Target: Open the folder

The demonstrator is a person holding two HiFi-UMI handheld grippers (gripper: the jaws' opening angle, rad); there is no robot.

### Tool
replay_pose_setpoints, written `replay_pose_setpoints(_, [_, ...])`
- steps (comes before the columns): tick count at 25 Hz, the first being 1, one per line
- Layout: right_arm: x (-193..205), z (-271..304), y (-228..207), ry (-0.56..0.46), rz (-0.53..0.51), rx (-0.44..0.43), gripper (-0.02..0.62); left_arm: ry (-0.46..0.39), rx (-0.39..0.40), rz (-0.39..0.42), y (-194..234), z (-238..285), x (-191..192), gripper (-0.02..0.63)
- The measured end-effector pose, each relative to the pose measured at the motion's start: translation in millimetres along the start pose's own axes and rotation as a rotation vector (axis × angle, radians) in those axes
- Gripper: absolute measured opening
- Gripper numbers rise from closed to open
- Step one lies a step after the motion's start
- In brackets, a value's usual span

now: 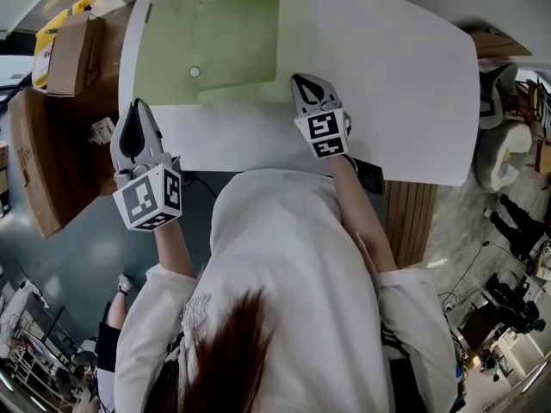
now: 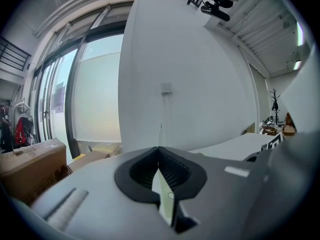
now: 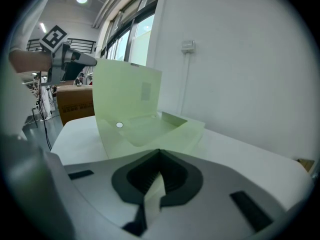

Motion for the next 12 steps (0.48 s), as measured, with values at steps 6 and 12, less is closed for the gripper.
replay_pose_setpoints(6, [0.4,0.9,-0.9,0.000,0.002,-0.002,0.003,0.017,-0.026,-0.003,3.2,0.6,3.5,0.009])
replay_pose_setpoints(12, [0.1,-0.9,-1.1,-0.004,0.015,-0.003,0.005,0.015,-0.013,0.004,-0.7,-1.8,2.8,0.009])
Point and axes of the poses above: the fingertips, and each gripper's own axes: z forward along the fingers, y to its left, x out of its underside, the point moved 9 cm from there along -z, backward along the fingers, and after that the axes turned 4 degrees about -x, right-handed, at the moved point
